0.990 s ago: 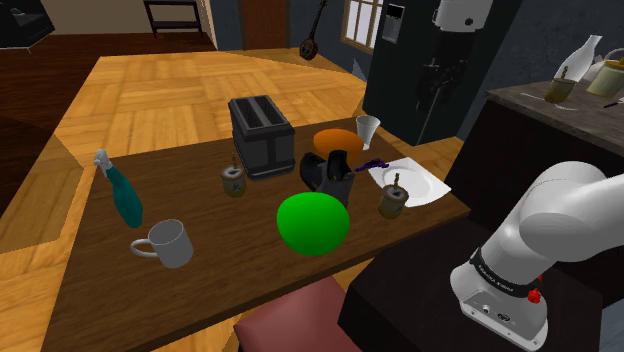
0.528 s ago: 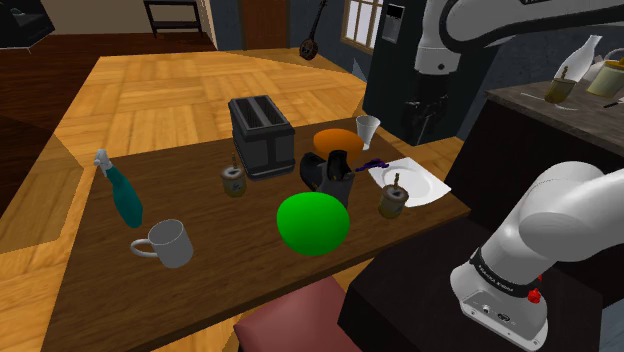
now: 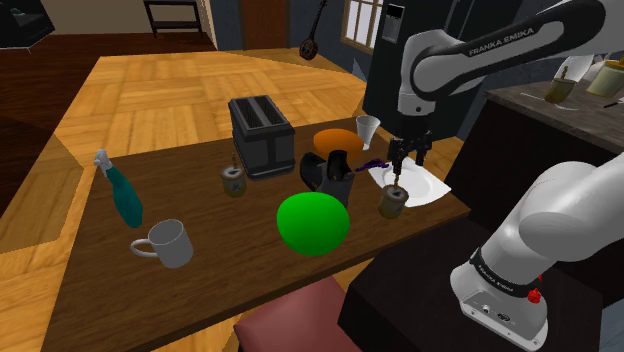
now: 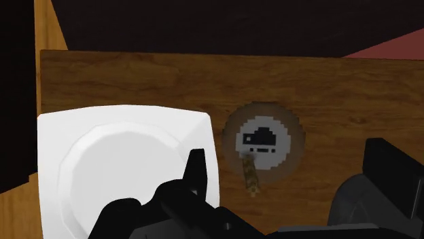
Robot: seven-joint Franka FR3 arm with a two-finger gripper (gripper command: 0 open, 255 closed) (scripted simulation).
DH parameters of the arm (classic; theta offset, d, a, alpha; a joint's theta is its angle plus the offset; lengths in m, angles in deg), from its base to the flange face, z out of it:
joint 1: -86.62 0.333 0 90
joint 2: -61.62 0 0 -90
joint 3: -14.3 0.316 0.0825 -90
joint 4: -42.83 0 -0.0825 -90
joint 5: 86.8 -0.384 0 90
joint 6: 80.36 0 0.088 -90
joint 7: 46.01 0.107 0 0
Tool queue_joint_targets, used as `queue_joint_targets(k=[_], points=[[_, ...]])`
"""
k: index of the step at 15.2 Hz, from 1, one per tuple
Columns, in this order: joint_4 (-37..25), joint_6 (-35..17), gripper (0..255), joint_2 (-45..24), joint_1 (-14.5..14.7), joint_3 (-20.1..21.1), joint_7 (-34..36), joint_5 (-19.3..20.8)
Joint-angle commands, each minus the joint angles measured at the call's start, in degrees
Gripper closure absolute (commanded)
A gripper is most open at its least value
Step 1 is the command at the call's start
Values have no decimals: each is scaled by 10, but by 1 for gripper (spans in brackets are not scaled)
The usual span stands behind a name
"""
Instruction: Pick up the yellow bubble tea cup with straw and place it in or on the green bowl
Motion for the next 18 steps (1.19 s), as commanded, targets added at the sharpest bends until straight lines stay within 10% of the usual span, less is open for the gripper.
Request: queue_joint_targets(k=[1,18], points=[[21,-40,0,-33,1,-3,2,-8],[78,-160,0,-117,8,-8,-4,-28]])
